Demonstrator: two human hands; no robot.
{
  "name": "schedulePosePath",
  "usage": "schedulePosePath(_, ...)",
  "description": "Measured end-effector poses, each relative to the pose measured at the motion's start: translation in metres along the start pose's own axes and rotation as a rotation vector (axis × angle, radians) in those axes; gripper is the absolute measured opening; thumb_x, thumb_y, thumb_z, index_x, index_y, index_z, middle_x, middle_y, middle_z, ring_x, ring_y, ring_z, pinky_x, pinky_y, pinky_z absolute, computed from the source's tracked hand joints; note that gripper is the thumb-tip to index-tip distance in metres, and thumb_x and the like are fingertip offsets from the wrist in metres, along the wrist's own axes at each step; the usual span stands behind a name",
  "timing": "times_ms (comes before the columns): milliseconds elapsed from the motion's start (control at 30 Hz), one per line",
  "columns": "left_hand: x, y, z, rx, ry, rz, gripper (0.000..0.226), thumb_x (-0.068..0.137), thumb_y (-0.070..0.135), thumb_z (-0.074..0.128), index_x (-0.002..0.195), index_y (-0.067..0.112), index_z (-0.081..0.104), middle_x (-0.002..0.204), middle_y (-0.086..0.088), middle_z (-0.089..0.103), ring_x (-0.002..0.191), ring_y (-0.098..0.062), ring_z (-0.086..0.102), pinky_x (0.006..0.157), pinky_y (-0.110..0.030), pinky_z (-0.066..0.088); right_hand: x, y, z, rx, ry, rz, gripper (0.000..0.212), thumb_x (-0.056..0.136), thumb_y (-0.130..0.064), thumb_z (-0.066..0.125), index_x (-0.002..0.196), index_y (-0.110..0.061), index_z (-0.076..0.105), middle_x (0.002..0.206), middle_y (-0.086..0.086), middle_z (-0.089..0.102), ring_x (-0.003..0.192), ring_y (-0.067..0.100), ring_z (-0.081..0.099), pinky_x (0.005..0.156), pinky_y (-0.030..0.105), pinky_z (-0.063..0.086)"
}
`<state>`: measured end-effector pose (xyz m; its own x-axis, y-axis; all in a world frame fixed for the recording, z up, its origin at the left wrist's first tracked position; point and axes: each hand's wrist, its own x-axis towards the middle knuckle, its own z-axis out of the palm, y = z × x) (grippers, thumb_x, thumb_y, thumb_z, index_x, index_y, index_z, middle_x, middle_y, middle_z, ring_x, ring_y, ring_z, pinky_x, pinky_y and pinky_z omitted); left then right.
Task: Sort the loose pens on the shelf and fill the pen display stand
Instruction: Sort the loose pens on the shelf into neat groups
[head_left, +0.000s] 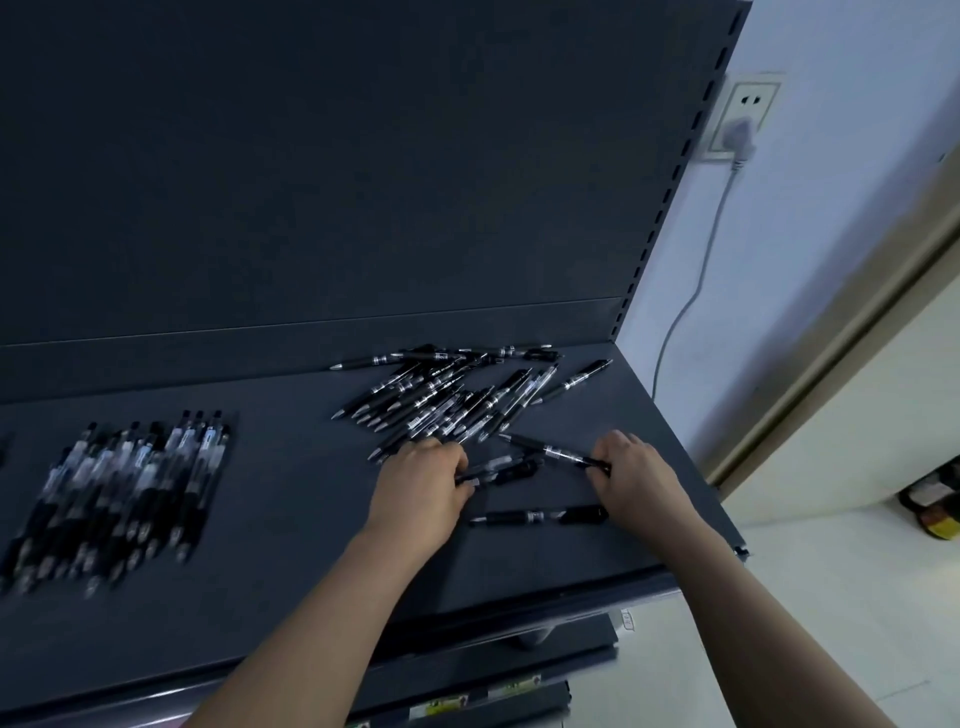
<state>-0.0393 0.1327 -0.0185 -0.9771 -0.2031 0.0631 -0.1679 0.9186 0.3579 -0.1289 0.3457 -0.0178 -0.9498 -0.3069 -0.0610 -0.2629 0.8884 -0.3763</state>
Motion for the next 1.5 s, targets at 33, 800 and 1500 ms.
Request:
schedulePosePath(33,0.001,0.0,0.0,-0.002,-0.014,-0.012,0.027,0.088,0.038,0.064,0.111,0.024,0.062,0.11,0.006,0.061,0.104,-0.014,0.053,0.089,-0.028,0.044,0.001,0.002,-0.001,0.036,0.006,0.005,0.007,0.093,-0.022,0.053,0.09,-0.016,0.049,0.086,-0.001,0.053,0.084,0.024,0.052,0.065,0.032,0.036)
schedulePosePath(800,0.002,0.033,0.003,-0.124,-0.147,0.014,0.017,0.091,0.033,0.047,0.102,0.02,0.049,0.09,0.006,0.059,0.079,-0.014,0.056,0.065,-0.029,0.041,0.001,0.024,-0.012,0.942,0.06,0.288,0.021,0.092,-0.009,0.038,0.073,-0.006,0.046,0.057,0.015,0.048,0.047,0.023,0.039,0.047,0.031,0.031)
schedulePosePath(1500,0.041,0.011,-0.013,-0.587,-0.174,-0.313,0.022,0.097,0.026,0.036,0.085,0.011,0.047,0.072,-0.007,0.06,0.057,-0.017,0.061,0.063,-0.041,0.06,0.078,-0.008,0.0,0.554,0.099,0.164,0.016,0.089,-0.023,0.056,0.081,-0.012,0.048,0.067,-0.003,0.05,0.063,0.017,0.047,0.054,0.03,0.035)
